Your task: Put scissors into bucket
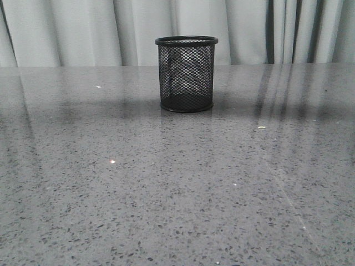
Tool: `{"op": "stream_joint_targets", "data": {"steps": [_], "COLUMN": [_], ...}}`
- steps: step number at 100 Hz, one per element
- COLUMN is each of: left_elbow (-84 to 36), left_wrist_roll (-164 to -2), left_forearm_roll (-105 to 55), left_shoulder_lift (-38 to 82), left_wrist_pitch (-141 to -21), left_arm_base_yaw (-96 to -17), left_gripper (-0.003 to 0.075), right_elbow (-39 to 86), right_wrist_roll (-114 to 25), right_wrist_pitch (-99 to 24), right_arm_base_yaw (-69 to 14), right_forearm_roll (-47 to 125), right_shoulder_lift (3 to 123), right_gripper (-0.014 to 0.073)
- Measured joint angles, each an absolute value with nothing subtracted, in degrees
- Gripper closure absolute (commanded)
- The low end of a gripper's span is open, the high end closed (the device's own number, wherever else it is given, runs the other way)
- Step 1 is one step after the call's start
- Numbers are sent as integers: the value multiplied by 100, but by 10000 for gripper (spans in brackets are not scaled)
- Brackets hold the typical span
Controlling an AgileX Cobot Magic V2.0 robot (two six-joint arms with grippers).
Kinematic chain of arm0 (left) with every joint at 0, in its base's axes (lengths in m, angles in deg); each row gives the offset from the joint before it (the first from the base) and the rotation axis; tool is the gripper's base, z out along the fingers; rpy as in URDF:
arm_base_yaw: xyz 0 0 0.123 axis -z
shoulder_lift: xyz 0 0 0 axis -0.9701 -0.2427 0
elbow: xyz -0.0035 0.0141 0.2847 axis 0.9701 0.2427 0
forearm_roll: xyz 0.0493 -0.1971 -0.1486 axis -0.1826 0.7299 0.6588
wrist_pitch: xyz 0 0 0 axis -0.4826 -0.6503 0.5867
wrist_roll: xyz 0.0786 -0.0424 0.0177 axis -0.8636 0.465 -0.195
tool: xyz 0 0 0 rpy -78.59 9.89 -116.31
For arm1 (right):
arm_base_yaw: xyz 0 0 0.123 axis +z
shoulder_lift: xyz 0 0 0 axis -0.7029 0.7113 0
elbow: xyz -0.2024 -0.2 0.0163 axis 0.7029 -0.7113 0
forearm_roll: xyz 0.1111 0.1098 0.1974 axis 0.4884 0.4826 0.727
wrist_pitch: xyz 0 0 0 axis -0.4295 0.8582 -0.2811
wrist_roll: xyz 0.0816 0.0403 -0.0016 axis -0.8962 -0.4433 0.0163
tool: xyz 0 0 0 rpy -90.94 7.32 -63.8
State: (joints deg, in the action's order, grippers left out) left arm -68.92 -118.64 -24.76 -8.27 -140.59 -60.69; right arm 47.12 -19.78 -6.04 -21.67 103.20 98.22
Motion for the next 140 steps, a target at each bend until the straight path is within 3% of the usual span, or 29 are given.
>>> {"op": "stream_joint_targets", "data": {"steps": [33,58,96,115,140], "left_elbow": [-7204,-7218,-7218,-7218,-7218], "left_wrist_roll": [-10724,-9597,-9016,-9006,-8983], "left_forearm_roll": [-2350,-2339,-2083,-1974,-1825], "left_shoulder_lift": [-372,-76,79,87,87], "left_wrist_pitch": [-14059,-14083,-14083,-14093,-14093], "left_arm_base_yaw": [-6257,-6980,-7457,-7457,-7457], "left_gripper": [344,344,344,344,344], "right_elbow": [5067,5614,7118,7424,7446], "right_wrist_roll": [-2069,-3302,-5318,-5547,-5574], "right_wrist_pitch": [-556,-307,1470,2207,2248], "right_arm_base_yaw": [-2418,-2581,-2602,-2602,-2602], "right_forearm_roll": [9420,7392,4327,3916,3852], "right_shoulder_lift": [9745,9396,9250,9219,9265], "right_gripper": [637,637,637,637,637]}}
